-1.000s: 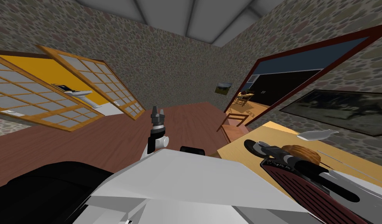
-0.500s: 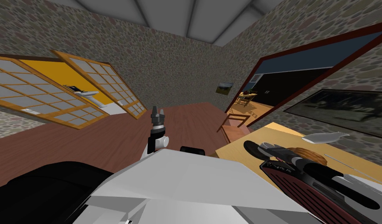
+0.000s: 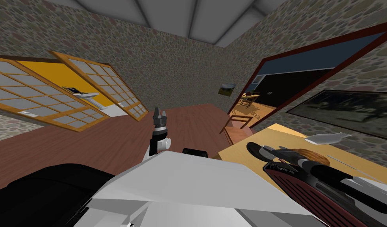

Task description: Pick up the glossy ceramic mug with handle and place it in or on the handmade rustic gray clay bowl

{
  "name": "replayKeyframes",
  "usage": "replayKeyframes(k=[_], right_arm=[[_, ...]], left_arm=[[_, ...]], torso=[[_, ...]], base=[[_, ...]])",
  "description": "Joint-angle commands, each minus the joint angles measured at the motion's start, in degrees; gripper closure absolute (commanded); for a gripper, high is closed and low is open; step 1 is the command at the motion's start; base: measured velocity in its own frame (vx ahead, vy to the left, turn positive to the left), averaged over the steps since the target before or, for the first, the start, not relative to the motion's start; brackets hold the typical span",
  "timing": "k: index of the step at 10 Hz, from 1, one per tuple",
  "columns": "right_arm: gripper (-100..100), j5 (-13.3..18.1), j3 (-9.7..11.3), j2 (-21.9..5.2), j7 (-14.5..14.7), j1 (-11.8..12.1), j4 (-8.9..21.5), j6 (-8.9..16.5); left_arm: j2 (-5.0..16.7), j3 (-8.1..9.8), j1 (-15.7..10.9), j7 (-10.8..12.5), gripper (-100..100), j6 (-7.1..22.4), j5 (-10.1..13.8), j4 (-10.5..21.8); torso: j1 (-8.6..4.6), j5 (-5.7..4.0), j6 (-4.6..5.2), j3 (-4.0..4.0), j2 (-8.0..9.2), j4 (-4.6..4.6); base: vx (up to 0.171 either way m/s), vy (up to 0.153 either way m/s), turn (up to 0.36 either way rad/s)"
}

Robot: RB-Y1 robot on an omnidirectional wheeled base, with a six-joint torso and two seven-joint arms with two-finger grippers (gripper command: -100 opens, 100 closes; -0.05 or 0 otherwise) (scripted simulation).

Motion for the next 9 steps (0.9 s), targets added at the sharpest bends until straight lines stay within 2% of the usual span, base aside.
replayKeyframes(k=[1,4,5,6,9], right_arm=[[-100,-0.37,-0.25,-1.63,-1.25,0.86,-0.75,-0.81],[-100,-1.05,-0.56,-5.13,-3.57,2.05,-1.47,-2.72],[-100,-1.08,-0.84,-4.4,-3.0,2.67,-2.42,-1.63],[0,-1.11,-0.87,-4.54,-3.22,2.75,-2.53,-1.66],[0,-1.11,-0.87,-4.52,-3.2,2.74,-2.52,-1.66]], left_arm=[[0.0,0.0,0.0,0.0,0,0.0,0.0,0.0],[0.0,0.0,0.0,0.0,0,0.0,0.0,0.0],[0.0,0.0,0.0,0.0,0,0.0,0.0,0.0],[0.0,0.0,0.0,0.0,0,0.0,0.0,0.0],[0.0,0.0,-0.01,0.0,0,0.0,0.0,0.0]], torso=[[0.0,0.0,0.0,0.0,0.0,0.0],[0.05,0.01,-0.02,-0.04,-0.07,-0.02],[0.06,0.01,-0.02,-0.04,-0.07,-0.02],[0.0,-0.02,-0.03,-0.02,-0.02,-0.01],[-0.06,-0.03,-0.03,0.02,0.04,0.0]], base=[[0.027,0.029,-0.057],[0.032,0.026,-0.049],[0.013,0.012,-0.012],[0.0,0.0,0.0],[0.0,0.0,0.0]])
